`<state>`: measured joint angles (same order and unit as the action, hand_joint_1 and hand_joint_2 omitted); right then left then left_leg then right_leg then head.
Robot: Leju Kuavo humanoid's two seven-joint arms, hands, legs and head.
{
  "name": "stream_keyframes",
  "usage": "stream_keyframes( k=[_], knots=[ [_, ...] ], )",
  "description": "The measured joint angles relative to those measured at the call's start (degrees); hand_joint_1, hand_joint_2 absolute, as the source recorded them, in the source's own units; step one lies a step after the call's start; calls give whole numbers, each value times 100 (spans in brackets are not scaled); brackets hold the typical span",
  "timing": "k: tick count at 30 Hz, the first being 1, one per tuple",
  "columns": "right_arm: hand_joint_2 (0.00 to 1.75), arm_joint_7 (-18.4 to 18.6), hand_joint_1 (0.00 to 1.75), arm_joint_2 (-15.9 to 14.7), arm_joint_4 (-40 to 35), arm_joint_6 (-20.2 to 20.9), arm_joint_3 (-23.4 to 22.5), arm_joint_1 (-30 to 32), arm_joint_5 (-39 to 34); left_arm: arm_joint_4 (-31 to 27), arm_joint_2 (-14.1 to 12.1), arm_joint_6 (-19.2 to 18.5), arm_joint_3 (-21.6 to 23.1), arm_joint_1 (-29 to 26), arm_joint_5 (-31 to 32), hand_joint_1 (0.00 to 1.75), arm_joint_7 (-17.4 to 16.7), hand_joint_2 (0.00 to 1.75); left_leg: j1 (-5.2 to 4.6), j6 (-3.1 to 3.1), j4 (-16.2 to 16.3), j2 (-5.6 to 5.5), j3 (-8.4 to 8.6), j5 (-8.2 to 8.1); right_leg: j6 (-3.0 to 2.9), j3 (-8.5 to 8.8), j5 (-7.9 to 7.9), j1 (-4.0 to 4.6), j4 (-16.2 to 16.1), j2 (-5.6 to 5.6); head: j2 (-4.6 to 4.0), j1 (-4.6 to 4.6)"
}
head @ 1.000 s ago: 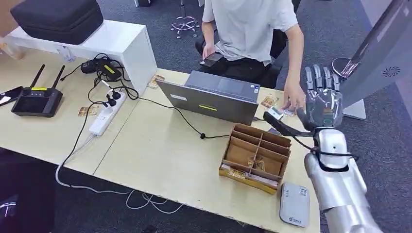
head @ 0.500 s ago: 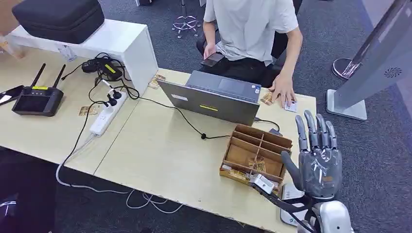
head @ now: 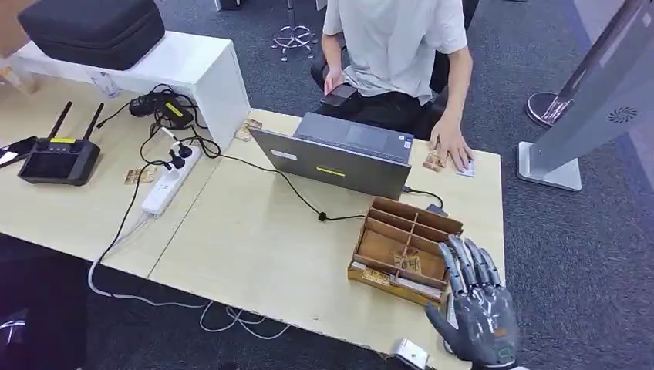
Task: Pass the card to the sensor for recognition and then transmit it.
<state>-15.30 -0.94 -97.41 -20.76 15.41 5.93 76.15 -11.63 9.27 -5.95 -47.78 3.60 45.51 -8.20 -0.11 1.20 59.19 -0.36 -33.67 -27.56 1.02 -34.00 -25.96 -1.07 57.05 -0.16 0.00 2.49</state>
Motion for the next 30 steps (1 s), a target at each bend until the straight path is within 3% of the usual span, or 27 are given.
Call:
stream_keyframes(
  k=[6, 15, 30],
  knots=[
    [175, 0, 0, 0, 655, 2, 188, -96, 22, 0, -4, 0, -2, 0, 17, 0, 7, 175, 0, 0, 0, -1, 1, 2, -2, 0, 4, 0, 1, -1, 0, 2],
    [175, 0, 0, 26, 1038, 37, 288, -239, 20, 0, -9, 7, -9, 3, 63, 0, 26, 175, 0, 0, 0, 1, 0, 2, -3, 0, 4, 0, 1, 1, 0, 0],
    [175, 35, 0, 655, 2373, -48, 708, -892, -59, 0, -79, 20, -9, 25, 277, 0, 24, 175, 7, -4, 0, 1, 1, 5, -5, 0, 4, 6, 4, 1, 0, 0]
  ],
)
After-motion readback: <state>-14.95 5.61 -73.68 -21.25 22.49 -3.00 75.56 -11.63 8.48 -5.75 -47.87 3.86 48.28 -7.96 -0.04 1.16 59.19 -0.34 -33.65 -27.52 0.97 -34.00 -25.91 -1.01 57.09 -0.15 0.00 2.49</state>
